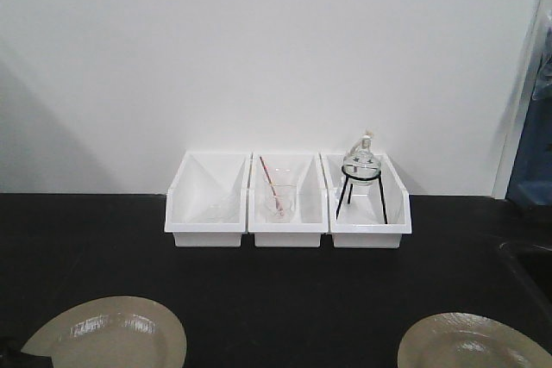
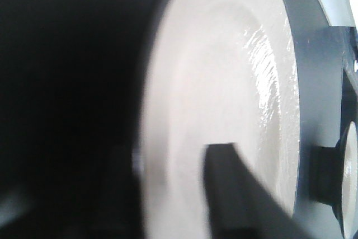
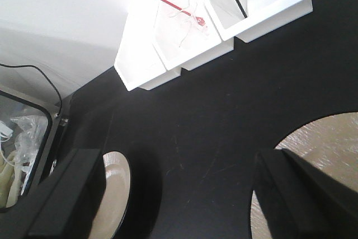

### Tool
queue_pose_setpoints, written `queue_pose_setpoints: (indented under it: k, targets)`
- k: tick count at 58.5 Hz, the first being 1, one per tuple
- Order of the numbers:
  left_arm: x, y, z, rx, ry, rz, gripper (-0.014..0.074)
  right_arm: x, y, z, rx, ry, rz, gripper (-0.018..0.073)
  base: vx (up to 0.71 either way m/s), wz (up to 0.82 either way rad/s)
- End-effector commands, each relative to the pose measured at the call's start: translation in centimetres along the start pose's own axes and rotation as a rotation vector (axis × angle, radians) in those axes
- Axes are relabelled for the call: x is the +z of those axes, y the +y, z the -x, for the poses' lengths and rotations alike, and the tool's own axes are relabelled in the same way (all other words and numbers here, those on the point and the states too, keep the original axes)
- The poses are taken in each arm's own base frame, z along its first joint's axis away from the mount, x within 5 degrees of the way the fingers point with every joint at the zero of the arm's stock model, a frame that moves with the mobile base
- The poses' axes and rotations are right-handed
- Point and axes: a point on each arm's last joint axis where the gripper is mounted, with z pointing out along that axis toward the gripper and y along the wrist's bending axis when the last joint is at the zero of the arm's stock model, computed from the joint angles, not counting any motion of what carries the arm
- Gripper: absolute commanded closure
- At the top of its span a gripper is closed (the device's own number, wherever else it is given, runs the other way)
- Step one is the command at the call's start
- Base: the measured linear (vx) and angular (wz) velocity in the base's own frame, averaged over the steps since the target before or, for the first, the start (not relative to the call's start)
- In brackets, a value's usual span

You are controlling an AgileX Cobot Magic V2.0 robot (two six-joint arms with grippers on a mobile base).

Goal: Arrange circular plates on left workspace
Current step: 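Slide the tan plate with the left gripper to the spot below the middle bin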

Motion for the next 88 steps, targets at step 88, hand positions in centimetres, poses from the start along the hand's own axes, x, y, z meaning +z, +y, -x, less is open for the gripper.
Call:
queue_pose_setpoints:
  k: [88]
  targets:
    - [16.7, -19.7, 0.7, 0.004, 0.103, -0.473, 0.0597, -0.8, 1.8, 0.9, -0.040, -0.060, 0.057, 0.0038, 0.00, 0.00]
